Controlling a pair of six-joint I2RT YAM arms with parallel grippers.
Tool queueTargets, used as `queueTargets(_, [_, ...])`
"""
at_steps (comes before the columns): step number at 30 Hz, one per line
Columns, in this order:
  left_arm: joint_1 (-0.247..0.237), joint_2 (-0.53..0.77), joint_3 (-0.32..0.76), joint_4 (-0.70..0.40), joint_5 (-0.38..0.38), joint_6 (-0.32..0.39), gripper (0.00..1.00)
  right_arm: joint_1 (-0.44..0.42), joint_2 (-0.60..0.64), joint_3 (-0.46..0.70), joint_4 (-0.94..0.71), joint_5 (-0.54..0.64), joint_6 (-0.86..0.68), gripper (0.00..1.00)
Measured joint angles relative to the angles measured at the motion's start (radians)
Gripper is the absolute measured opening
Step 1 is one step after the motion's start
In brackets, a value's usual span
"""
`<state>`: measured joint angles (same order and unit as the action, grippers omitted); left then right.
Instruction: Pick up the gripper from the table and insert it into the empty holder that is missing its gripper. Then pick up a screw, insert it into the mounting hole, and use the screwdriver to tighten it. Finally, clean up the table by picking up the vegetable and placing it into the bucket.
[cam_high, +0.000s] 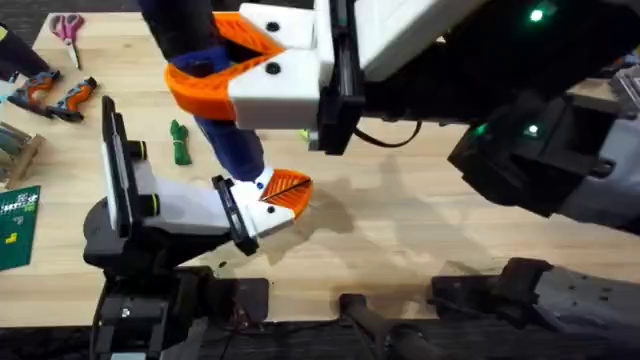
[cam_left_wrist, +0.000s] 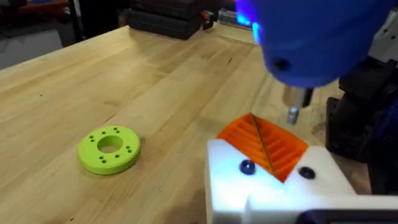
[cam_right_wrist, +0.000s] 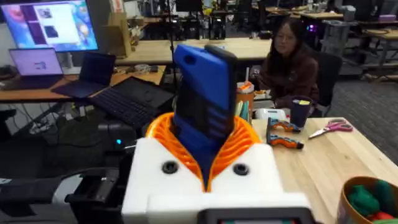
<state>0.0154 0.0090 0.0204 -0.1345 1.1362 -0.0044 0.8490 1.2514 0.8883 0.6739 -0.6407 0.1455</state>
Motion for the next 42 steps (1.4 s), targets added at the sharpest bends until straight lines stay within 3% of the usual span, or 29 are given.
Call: queueTargets(42, [0.000,0.000,0.000,0.000,-0.003,0.000,0.004,0.034,0.000,-0.061,0.001,0.000,-0.154,0.026])
